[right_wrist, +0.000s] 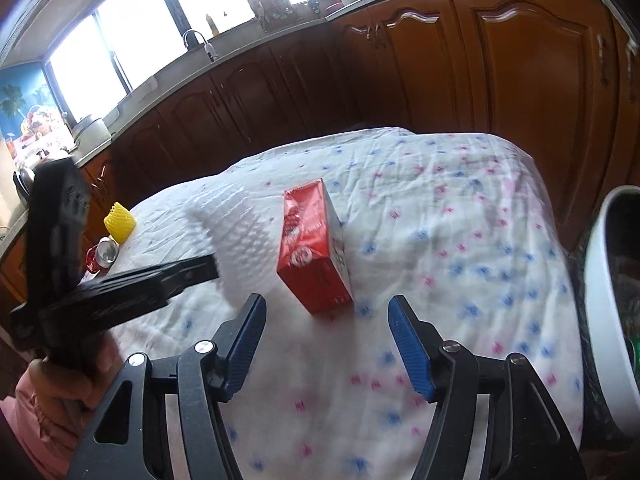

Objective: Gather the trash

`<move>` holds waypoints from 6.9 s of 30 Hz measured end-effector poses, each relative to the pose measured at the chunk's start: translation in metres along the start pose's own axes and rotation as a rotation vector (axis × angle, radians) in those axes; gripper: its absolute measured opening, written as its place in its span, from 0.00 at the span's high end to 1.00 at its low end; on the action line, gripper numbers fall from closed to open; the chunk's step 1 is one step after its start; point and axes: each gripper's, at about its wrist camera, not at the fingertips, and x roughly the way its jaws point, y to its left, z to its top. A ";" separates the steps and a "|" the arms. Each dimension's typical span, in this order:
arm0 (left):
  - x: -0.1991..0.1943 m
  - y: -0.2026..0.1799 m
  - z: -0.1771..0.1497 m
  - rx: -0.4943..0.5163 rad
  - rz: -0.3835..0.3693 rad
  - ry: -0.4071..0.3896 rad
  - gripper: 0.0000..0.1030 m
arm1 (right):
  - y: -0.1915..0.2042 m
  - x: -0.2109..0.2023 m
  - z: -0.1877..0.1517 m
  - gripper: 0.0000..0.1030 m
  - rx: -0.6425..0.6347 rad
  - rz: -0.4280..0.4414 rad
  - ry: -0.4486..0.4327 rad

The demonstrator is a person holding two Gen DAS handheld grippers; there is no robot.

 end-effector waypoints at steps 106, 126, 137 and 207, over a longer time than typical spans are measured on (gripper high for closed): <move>0.045 -0.290 0.003 0.371 -0.151 0.107 0.91 | -0.191 -0.197 -0.051 0.70 0.343 -0.325 -0.264; 0.070 -0.305 0.005 0.387 -0.110 0.160 0.91 | -0.199 -0.179 -0.036 0.70 0.327 -0.368 -0.187; 0.083 -0.306 0.006 0.383 -0.092 0.196 0.82 | -0.210 -0.176 -0.035 0.66 0.360 -0.362 -0.179; -0.173 -0.174 -0.135 0.224 -0.008 -0.458 0.00 | -0.012 -0.273 -0.140 0.00 0.144 -0.475 -0.580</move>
